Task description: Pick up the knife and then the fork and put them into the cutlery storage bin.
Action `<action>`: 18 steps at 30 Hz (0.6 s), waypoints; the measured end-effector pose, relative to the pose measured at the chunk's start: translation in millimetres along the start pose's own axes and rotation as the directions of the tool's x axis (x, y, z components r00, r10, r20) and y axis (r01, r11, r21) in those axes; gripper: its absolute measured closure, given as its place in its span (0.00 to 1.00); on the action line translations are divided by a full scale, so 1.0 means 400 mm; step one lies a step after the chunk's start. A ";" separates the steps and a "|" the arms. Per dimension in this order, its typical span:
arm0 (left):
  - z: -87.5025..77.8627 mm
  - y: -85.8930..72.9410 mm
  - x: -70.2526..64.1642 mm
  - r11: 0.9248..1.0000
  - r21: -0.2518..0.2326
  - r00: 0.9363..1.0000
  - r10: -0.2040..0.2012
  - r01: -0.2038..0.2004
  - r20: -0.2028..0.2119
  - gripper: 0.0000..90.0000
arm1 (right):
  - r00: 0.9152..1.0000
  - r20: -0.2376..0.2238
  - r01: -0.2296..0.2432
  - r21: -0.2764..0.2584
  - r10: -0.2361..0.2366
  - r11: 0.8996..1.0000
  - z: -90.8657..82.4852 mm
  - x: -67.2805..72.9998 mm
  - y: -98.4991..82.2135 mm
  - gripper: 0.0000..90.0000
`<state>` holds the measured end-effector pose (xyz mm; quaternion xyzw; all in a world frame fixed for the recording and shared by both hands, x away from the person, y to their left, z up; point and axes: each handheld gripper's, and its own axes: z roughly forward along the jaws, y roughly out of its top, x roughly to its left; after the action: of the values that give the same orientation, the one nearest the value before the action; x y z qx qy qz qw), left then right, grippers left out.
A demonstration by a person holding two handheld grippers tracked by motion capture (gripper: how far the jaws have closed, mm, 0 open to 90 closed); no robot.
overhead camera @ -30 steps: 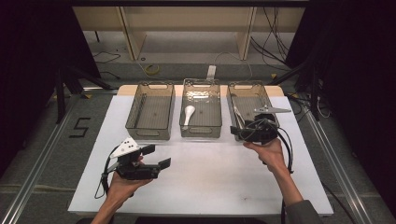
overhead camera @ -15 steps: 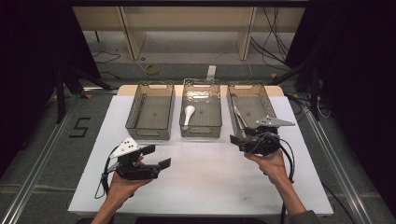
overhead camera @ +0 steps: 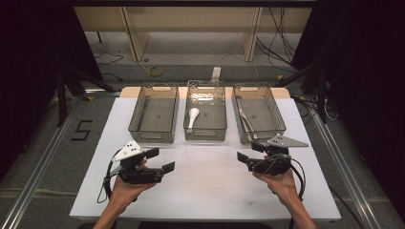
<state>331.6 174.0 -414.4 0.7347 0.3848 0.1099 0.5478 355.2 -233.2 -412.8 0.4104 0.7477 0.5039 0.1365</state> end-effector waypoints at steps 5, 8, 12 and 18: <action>-0.001 0.000 0.000 1.000 -0.003 1.000 -0.003 0.003 0.002 0.17 | 1.000 -0.007 0.004 -0.020 -0.004 1.000 -0.011 0.009 -0.018 0.28; -0.001 0.000 0.000 1.000 -0.001 1.000 -0.002 0.002 0.007 0.17 | 1.000 -0.017 0.014 -0.027 -0.015 1.000 -0.015 0.016 -0.030 0.26; 0.000 0.000 -0.001 1.000 0.000 1.000 -0.002 0.002 0.010 0.17 | 0.999 -0.021 0.030 -0.032 -0.031 0.999 -0.018 0.027 -0.045 0.24; -0.001 0.000 -0.001 1.000 -0.001 1.000 -0.006 0.006 0.015 0.17 | 0.999 -0.025 0.045 -0.063 -0.047 0.997 -0.025 0.036 -0.066 0.21</action>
<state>331.0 173.9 -414.2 0.7341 0.3830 0.1028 0.5513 327.5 -233.0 -427.8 0.3818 0.7427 0.5289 0.1508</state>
